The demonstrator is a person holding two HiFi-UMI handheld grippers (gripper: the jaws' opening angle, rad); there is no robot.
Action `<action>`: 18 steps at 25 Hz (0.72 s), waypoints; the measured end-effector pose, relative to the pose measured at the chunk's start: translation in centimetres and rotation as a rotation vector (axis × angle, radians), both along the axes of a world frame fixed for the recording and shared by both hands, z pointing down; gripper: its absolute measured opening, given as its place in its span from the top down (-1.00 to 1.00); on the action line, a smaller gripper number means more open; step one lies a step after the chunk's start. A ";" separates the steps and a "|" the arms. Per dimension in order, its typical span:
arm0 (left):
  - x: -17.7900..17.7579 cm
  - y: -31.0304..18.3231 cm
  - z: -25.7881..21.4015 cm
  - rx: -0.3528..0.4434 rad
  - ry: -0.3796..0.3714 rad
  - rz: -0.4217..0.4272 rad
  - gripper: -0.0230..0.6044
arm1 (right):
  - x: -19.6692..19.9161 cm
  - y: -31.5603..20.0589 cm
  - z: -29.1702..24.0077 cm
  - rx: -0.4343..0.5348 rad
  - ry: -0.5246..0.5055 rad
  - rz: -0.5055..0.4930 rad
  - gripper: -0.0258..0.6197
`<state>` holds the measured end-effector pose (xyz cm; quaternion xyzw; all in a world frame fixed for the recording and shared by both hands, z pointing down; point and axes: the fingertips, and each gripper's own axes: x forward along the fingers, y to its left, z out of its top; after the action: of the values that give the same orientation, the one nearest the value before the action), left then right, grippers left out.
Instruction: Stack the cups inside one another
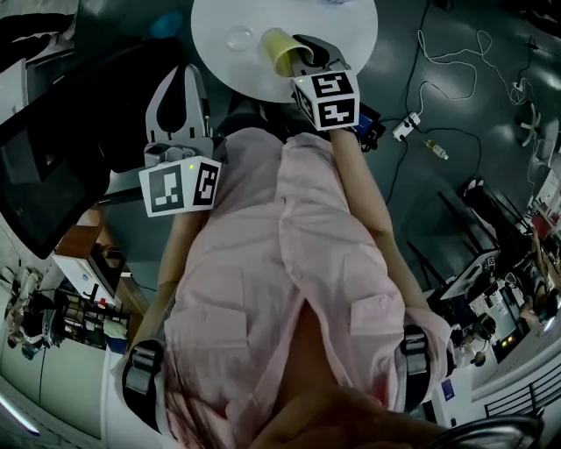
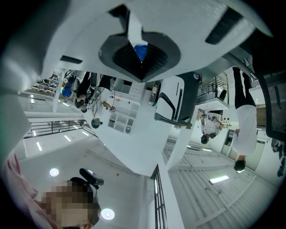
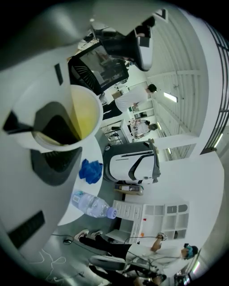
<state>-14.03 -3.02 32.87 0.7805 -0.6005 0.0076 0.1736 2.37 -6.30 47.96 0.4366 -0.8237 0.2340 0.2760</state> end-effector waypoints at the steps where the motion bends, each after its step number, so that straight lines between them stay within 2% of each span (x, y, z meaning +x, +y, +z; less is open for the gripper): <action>1: 0.1 0.1 0.0 0.002 0.000 0.004 0.88 | 0.1 0.0 -0.5 0.017 -0.007 0.008 0.81; 10: 2.4 0.7 -0.7 0.032 0.002 0.035 0.88 | 2.8 -0.6 -5.7 0.171 -0.079 0.095 0.81; 18: 4.3 0.9 -1.4 0.088 0.001 0.045 0.88 | 5.5 -0.2 -8.7 0.255 -0.127 0.133 0.81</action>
<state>-9.70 -2.08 31.50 0.8006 -0.5826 -0.0153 0.1392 7.82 -6.52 39.23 0.5059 -0.8318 0.1724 0.1495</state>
